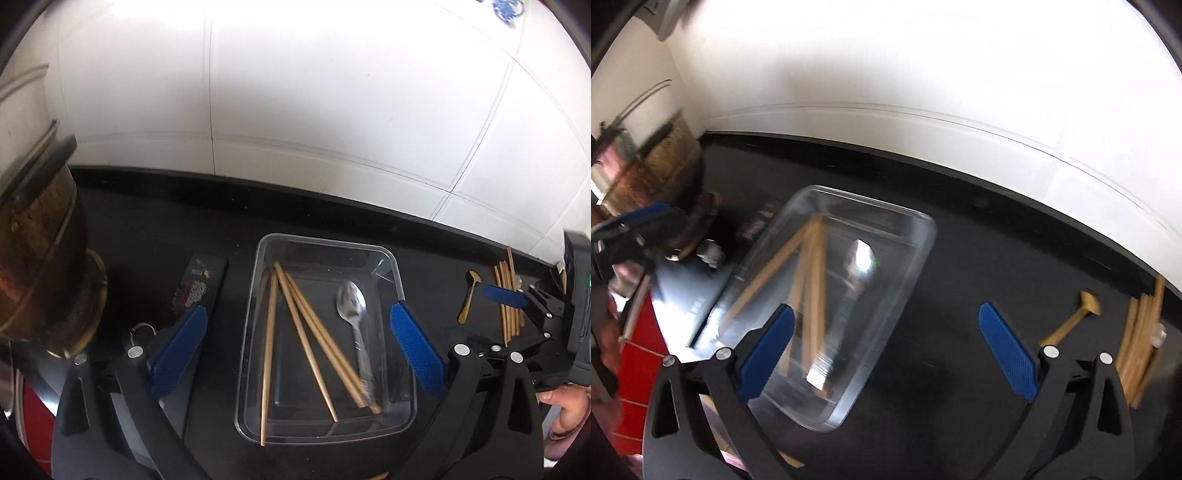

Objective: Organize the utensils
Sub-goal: 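Open both tools to drop the chopstick and silver spoon into the container, then move both open tools back over the table toward the gold and wooden spoons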

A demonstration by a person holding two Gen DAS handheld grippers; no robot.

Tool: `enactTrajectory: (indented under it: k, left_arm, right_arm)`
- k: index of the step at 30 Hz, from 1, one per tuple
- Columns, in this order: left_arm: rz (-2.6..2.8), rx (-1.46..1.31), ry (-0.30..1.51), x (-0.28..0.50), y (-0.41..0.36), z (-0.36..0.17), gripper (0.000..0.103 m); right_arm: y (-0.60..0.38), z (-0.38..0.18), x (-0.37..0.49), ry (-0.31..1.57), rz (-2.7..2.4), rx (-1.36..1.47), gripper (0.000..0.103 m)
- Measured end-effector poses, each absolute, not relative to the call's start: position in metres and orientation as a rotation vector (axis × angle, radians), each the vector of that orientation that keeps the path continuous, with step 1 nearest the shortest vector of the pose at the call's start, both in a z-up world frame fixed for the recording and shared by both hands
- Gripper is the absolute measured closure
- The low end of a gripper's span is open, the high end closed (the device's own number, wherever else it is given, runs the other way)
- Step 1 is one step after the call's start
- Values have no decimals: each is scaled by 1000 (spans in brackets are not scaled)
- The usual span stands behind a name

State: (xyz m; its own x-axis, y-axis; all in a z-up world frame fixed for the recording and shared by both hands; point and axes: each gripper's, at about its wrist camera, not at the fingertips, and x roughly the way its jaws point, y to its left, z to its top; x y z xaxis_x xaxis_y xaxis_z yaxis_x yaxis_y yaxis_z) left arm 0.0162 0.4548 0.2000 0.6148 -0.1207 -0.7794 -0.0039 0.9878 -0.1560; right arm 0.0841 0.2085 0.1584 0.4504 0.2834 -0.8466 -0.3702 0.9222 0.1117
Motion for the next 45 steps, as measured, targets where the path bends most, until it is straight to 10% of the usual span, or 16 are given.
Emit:
enactTrajectory:
  k: [28, 45]
  left_arm:
    - [-418, 213, 1050, 69, 183, 163, 6]
    - [-415, 330, 1191, 120, 82, 83, 6]
  right_arm:
    - [-159, 101, -31, 1113, -272, 436, 6]
    - [-233, 79, 67, 1200, -306, 437, 6]
